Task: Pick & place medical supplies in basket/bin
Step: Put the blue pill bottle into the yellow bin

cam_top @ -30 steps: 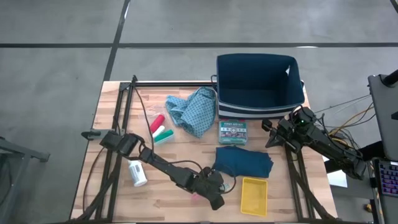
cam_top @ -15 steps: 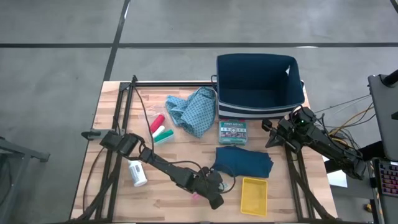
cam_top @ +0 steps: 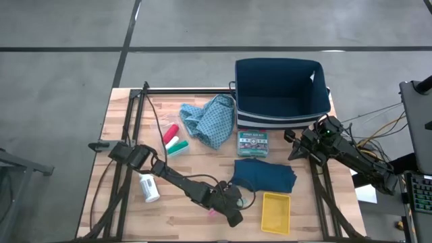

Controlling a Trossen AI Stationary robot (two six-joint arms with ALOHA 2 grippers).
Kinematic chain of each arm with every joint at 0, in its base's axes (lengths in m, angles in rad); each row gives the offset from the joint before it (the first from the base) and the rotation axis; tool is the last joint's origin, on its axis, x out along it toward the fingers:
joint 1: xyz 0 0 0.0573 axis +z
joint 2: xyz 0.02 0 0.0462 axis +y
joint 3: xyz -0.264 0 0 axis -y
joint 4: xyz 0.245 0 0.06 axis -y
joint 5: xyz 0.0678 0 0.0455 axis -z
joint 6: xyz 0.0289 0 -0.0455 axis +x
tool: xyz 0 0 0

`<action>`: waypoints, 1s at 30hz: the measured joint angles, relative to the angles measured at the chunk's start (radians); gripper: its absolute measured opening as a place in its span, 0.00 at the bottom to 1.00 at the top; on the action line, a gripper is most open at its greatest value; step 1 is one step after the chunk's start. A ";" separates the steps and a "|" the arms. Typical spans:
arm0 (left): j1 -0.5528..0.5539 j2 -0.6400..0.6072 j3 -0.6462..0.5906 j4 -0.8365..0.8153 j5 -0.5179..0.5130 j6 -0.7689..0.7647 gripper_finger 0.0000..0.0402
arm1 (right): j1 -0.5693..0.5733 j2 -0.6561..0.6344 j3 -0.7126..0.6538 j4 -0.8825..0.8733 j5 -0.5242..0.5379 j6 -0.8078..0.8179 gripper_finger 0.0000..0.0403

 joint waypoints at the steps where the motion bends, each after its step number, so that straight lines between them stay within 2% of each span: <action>1: 0.000 0.000 0.000 0.000 0.000 0.000 0.49 | 0.000 0.000 0.000 0.000 0.000 0.000 0.02; 6: 0.000 -0.005 0.000 0.009 -0.004 0.007 0.55 | 0.000 0.000 0.000 0.000 0.000 0.000 0.02; 12: 0.000 -0.066 0.003 0.083 -0.132 0.170 0.54 | 0.000 0.000 0.000 0.002 0.000 0.000 0.02; 19: 0.008 -0.145 0.003 0.101 -0.218 0.470 0.44 | 0.000 0.000 0.000 0.000 -0.001 0.000 0.02; 23: 0.012 -0.190 0.002 0.101 -0.284 0.538 0.34 | 0.000 0.000 0.000 0.000 0.000 0.000 0.02; 27: 0.015 -0.238 0.002 0.107 -0.273 0.628 0.30 | 0.000 0.000 0.000 -0.001 0.000 0.000 0.02; 30: 0.023 -0.273 0.002 0.099 -0.212 0.667 0.30 | 0.000 0.000 0.000 -0.001 0.000 0.000 0.02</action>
